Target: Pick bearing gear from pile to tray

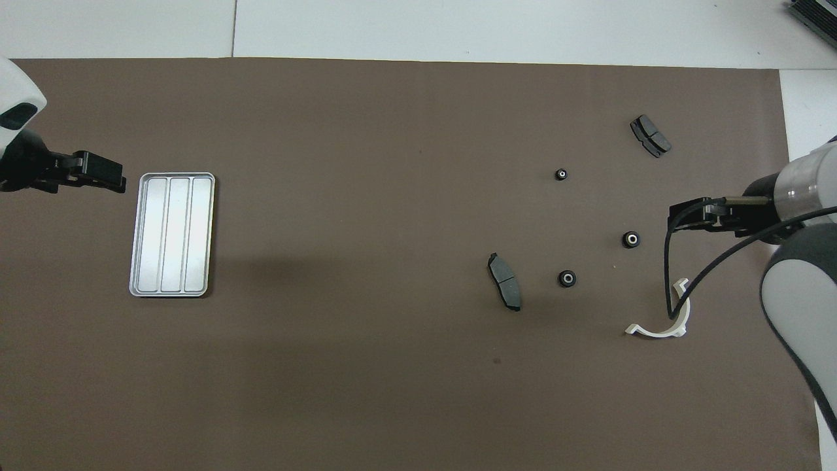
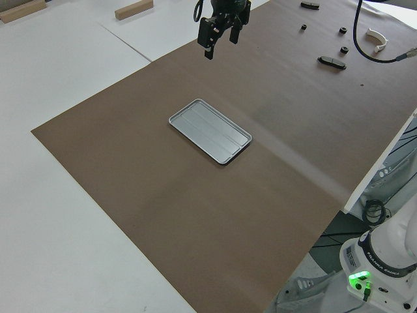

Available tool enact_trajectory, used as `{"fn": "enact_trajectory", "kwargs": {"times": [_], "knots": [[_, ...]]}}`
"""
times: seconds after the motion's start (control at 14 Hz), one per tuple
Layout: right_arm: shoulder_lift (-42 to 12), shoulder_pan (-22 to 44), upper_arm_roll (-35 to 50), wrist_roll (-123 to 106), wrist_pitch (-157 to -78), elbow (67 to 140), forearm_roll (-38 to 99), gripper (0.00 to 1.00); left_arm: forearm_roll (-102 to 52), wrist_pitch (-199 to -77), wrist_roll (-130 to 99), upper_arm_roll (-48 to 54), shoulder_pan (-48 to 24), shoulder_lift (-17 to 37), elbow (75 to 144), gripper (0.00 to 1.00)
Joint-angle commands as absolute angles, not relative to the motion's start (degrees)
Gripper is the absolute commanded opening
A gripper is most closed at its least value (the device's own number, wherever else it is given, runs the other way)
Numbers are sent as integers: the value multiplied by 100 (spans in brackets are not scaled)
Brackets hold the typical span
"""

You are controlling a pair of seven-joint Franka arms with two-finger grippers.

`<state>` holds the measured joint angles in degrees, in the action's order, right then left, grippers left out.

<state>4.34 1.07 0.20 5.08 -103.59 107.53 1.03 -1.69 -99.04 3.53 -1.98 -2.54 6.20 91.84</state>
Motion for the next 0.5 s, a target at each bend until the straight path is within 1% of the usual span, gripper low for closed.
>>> {"fn": "enact_trajectory", "kwargs": {"times": [0.0,0.21,0.43], "knots": [[598,26,0,229,-11062,11485,202,100,-141,-10002,396,-193,-237,457,9378,100],[379,9,-9,10,-11933,12136,193,100,-141,-10002,404,-193,-237,457,9378,100],[19,-211,-9,-201,-12399,12313,193,100,-141,-10002,404,-193,-237,457,9387,100]]}}
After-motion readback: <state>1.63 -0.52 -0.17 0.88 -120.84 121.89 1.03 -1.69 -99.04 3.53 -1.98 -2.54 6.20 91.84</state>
